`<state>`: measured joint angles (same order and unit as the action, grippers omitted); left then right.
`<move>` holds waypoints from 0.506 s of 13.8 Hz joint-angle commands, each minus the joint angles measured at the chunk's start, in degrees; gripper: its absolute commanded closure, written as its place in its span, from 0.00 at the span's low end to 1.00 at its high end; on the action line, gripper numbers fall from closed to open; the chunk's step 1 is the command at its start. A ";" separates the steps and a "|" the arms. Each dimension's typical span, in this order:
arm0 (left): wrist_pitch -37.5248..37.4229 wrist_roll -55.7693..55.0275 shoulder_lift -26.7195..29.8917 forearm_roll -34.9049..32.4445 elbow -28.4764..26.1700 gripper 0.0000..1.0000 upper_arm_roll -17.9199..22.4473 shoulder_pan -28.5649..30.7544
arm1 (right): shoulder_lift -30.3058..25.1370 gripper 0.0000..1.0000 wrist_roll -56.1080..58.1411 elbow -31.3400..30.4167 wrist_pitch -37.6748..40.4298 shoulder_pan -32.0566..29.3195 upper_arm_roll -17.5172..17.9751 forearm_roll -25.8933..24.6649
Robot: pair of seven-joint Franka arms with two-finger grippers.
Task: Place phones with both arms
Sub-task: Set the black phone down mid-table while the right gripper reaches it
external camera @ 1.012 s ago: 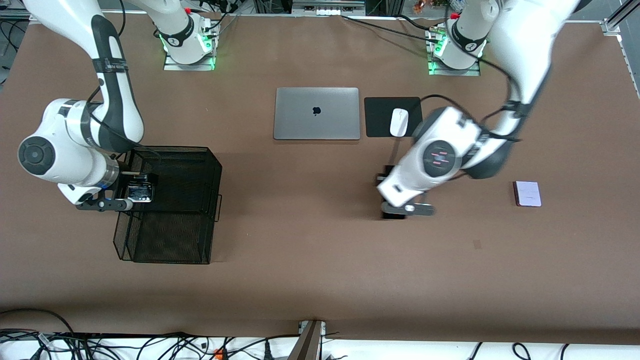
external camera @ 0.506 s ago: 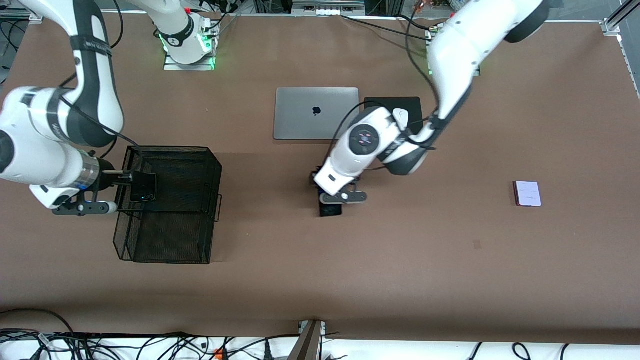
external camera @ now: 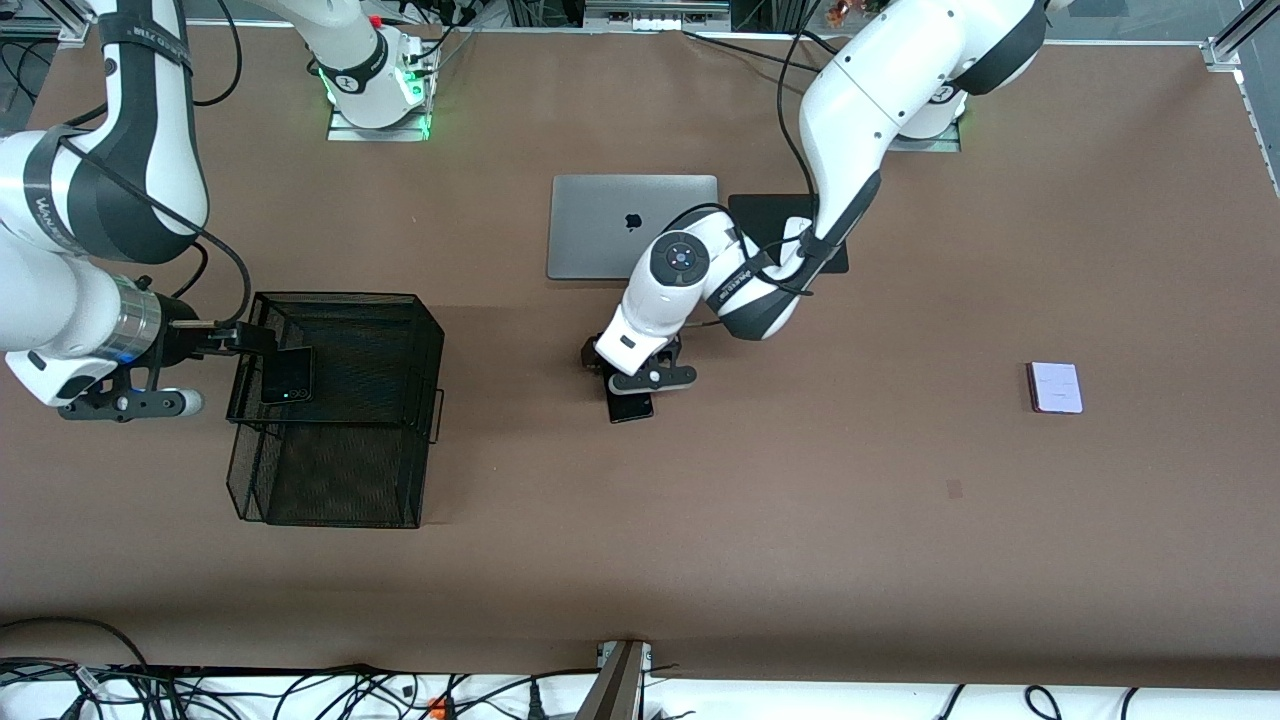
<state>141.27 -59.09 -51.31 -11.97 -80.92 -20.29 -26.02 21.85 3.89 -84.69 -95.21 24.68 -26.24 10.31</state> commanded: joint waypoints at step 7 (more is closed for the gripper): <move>-36.48 21.87 16.84 -4.73 -0.73 0.00 1.39 15.62 | -1.72 0.00 -20.64 0.49 0.55 -0.77 16.71 -5.56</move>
<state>109.33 -44.49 -38.02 -15.82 -79.53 -18.70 -14.56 20.62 -10.29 -84.57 -94.93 24.59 -15.27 7.01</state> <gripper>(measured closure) 0.000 0.000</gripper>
